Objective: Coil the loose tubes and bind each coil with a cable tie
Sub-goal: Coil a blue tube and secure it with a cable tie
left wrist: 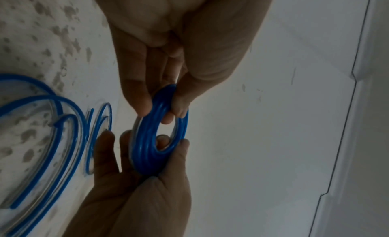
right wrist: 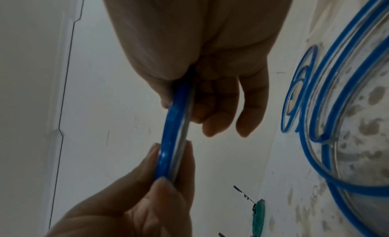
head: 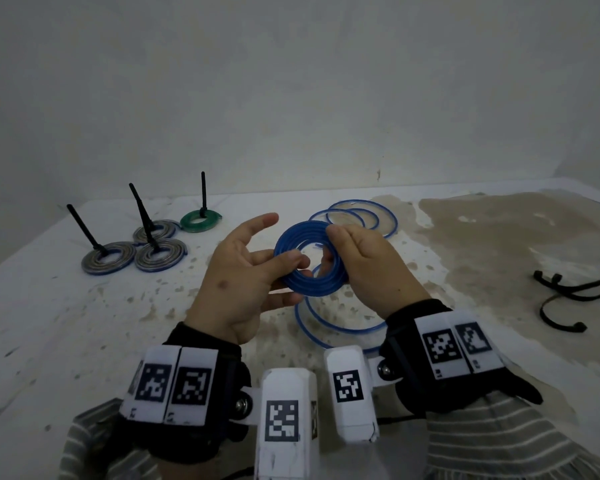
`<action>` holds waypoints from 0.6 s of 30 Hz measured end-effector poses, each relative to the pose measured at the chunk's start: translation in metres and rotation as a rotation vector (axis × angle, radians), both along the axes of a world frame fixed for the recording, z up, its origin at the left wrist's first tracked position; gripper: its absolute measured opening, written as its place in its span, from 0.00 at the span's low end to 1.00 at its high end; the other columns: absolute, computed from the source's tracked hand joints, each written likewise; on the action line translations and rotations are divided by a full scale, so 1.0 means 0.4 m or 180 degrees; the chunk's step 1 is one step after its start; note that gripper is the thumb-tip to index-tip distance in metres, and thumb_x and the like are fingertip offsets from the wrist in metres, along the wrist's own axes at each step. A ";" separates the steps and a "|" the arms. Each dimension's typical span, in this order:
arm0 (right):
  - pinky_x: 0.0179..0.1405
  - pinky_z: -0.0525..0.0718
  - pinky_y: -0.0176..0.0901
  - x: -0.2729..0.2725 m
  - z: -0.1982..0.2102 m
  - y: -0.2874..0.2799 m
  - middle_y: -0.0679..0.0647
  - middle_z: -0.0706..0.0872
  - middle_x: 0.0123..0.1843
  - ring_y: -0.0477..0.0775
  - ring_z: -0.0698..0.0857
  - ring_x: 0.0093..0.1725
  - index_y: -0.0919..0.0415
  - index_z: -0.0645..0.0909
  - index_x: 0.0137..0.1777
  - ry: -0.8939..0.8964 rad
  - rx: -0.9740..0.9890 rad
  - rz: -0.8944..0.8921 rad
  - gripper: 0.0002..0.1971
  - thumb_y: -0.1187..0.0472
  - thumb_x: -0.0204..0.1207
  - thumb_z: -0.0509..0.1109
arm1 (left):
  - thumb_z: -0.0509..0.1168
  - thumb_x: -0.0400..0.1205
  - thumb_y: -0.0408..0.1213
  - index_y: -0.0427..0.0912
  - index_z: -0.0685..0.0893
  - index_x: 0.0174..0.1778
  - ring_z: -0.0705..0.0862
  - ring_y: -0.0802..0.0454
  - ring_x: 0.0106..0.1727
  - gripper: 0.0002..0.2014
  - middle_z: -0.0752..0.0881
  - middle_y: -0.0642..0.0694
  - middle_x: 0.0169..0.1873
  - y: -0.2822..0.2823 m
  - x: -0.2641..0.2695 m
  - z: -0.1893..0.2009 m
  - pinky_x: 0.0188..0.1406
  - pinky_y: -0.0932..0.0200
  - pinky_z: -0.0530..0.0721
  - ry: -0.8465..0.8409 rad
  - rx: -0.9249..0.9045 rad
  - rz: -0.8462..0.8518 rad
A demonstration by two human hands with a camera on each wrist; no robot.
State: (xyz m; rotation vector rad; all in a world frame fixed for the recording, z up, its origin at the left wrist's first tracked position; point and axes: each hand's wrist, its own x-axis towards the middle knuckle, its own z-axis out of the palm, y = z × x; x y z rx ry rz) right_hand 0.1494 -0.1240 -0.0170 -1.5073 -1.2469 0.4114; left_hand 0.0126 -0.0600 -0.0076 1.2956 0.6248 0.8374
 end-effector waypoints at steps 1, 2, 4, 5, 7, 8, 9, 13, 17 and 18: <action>0.34 0.80 0.45 -0.001 0.000 0.000 0.49 0.81 0.27 0.49 0.80 0.29 0.57 0.75 0.32 0.0119 0.0034 0.0074 0.19 0.55 0.84 0.53 | 0.68 0.75 0.27 0.49 0.73 0.68 0.87 0.52 0.28 0.27 0.89 0.45 0.29 0.000 0.001 0.000 0.21 0.60 0.82 -0.0035 -0.0041 0.0028; 0.36 0.82 0.51 -0.003 -0.001 0.000 0.49 0.81 0.27 0.52 0.81 0.31 0.57 0.76 0.33 0.0253 0.0044 0.0150 0.19 0.55 0.84 0.53 | 0.68 0.75 0.27 0.50 0.73 0.68 0.87 0.52 0.27 0.26 0.89 0.45 0.28 0.001 0.002 0.000 0.20 0.61 0.82 -0.0071 -0.0067 0.0070; 0.35 0.82 0.50 -0.006 0.000 0.000 0.48 0.82 0.28 0.51 0.81 0.31 0.58 0.76 0.35 0.0500 0.0007 0.0294 0.17 0.54 0.83 0.55 | 0.67 0.76 0.26 0.50 0.72 0.68 0.87 0.52 0.27 0.26 0.89 0.45 0.28 0.002 0.003 0.001 0.19 0.61 0.81 -0.0124 -0.0091 0.0147; 0.34 0.82 0.47 -0.006 -0.001 0.001 0.48 0.82 0.29 0.48 0.81 0.30 0.58 0.76 0.36 0.0555 -0.0014 0.0342 0.16 0.54 0.83 0.56 | 0.67 0.76 0.27 0.50 0.72 0.68 0.87 0.52 0.27 0.25 0.89 0.45 0.28 0.003 0.003 0.001 0.19 0.61 0.81 -0.0131 -0.0104 0.0160; 0.34 0.81 0.43 -0.002 -0.001 0.000 0.49 0.82 0.30 0.46 0.80 0.29 0.58 0.76 0.36 0.0469 -0.0055 0.0388 0.15 0.55 0.83 0.56 | 0.67 0.76 0.27 0.50 0.73 0.68 0.87 0.52 0.28 0.25 0.89 0.45 0.29 0.007 0.000 0.001 0.20 0.61 0.82 -0.0062 -0.0091 0.0100; 0.35 0.81 0.43 0.001 -0.002 -0.001 0.49 0.82 0.30 0.46 0.80 0.29 0.58 0.75 0.36 0.0366 -0.0098 0.0404 0.14 0.56 0.83 0.56 | 0.67 0.76 0.27 0.49 0.73 0.68 0.87 0.51 0.29 0.25 0.89 0.45 0.29 0.009 -0.004 0.002 0.21 0.61 0.82 0.0027 -0.0052 0.0004; 0.36 0.81 0.44 0.005 -0.001 -0.004 0.49 0.83 0.30 0.46 0.79 0.30 0.58 0.75 0.36 0.0228 -0.0164 0.0426 0.15 0.55 0.83 0.56 | 0.67 0.77 0.27 0.49 0.73 0.69 0.87 0.51 0.30 0.25 0.89 0.44 0.29 0.013 -0.010 0.002 0.23 0.60 0.83 0.0145 0.0001 -0.0141; 0.40 0.76 0.47 0.010 -0.002 -0.013 0.46 0.82 0.31 0.48 0.77 0.31 0.57 0.74 0.35 -0.0211 -0.0493 0.0672 0.16 0.55 0.84 0.55 | 0.63 0.77 0.22 0.46 0.71 0.72 0.88 0.49 0.33 0.28 0.88 0.41 0.28 0.024 -0.027 0.003 0.32 0.59 0.86 0.0325 0.0092 -0.0625; 0.43 0.77 0.53 0.011 0.000 -0.010 0.47 0.81 0.32 0.49 0.78 0.35 0.63 0.78 0.42 -0.0317 -0.0587 0.0760 0.16 0.55 0.84 0.54 | 0.55 0.83 0.32 0.44 0.78 0.63 0.87 0.49 0.30 0.14 0.88 0.39 0.32 0.016 -0.015 0.007 0.32 0.60 0.87 -0.0038 -0.0293 -0.0678; 0.42 0.77 0.50 0.012 0.001 -0.011 0.47 0.81 0.32 0.48 0.78 0.34 0.63 0.78 0.43 -0.0323 -0.0586 0.0707 0.16 0.55 0.84 0.54 | 0.53 0.84 0.34 0.42 0.79 0.61 0.85 0.50 0.28 0.13 0.87 0.40 0.31 0.011 -0.009 0.008 0.31 0.61 0.86 -0.0127 -0.0404 -0.0728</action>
